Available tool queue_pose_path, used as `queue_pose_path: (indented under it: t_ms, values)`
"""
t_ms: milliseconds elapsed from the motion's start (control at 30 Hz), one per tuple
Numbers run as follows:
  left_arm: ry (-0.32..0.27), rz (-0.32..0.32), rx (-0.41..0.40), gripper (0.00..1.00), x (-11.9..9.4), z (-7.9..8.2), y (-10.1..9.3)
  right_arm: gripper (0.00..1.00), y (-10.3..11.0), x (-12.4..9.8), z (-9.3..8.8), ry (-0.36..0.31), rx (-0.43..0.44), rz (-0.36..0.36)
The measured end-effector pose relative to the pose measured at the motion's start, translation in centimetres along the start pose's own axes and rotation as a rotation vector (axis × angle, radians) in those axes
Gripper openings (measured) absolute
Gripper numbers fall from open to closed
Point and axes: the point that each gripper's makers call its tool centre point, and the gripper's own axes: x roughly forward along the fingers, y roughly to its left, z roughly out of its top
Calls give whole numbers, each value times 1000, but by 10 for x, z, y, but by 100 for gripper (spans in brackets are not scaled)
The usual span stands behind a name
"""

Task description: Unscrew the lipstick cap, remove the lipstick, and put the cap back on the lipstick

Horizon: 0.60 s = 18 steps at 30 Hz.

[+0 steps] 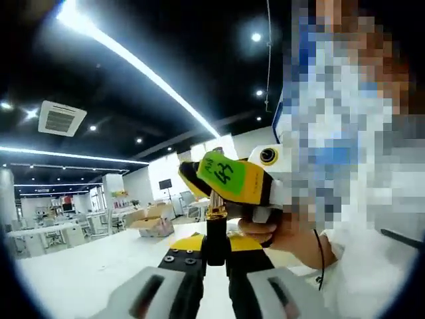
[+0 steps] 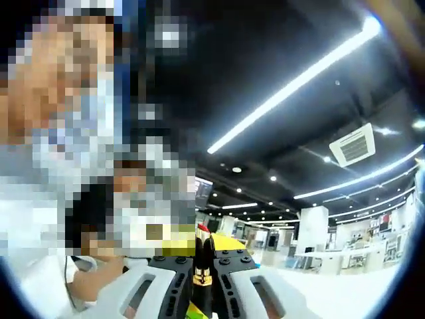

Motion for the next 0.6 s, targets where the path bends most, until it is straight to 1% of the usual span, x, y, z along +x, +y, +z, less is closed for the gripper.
queue_pose_path:
  t_ms: [33, 100, 200, 267, 333, 400, 433, 467, 533, 600]
  values:
    - [1, -22, -9, 13, -1, 0, -2, 6, 3, 0, 0, 4, 23, 18]
    - [6, -94, -84, 13, -3, -1, -11, 6, 8, -1, 0, 13, 80, 62]
    - [3, -230, -198, 13, -8, 0, -29, 6, 23, -3, 1, 14, 217, 179]
    - [1, -304, -255, 13, -11, 1, -39, 6, 31, -5, 2, 10, 285, 242]
    - [-7, -387, -304, 13, -14, 3, -50, 6, 44, -6, 5, 0, 375, 333]
    - [-29, -488, -369, 13, -18, 9, -65, 6, 56, -9, 13, -36, 486, 428]
    - [-39, -518, -388, 13, -20, 12, -68, 6, 57, -9, 14, -42, 503, 441]
    - [-53, -559, -408, 13, -21, 15, -75, 6, 60, -11, 17, -60, 561, 485]
    - [-53, -614, -437, 13, -23, 16, -85, 6, 66, -14, 19, -65, 626, 544]
    - [-60, -641, -454, 13, -23, 17, -90, 6, 68, -15, 20, -75, 662, 572]
